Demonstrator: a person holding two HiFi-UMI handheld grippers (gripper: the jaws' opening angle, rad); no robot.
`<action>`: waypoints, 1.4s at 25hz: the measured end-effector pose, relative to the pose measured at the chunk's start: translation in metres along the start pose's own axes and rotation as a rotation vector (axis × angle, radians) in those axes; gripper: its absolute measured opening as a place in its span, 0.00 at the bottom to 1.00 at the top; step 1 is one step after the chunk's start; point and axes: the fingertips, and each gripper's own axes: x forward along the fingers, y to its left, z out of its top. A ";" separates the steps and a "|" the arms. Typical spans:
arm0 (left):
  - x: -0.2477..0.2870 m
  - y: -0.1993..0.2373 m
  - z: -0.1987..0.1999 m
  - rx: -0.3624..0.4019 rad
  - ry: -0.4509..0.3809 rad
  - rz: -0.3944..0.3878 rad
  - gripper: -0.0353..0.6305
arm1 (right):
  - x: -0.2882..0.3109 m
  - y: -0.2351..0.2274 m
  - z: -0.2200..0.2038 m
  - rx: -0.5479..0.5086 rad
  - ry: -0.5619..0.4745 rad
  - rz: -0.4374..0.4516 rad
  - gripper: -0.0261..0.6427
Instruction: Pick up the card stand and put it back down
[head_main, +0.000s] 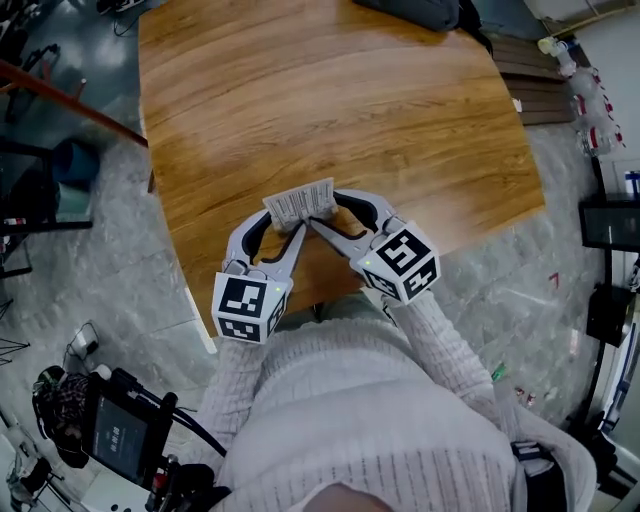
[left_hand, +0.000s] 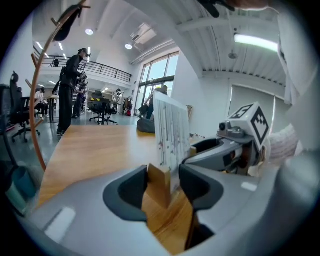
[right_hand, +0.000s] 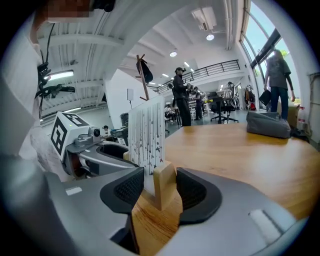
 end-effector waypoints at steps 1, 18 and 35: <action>-0.003 -0.002 0.006 0.012 -0.009 0.000 0.36 | -0.005 0.001 0.006 -0.011 -0.011 -0.006 0.35; -0.015 -0.018 0.057 0.120 -0.097 -0.017 0.36 | -0.037 0.001 0.051 -0.136 -0.117 -0.064 0.35; -0.018 -0.016 0.055 0.108 -0.093 -0.049 0.35 | -0.036 0.005 0.051 -0.107 -0.129 -0.087 0.34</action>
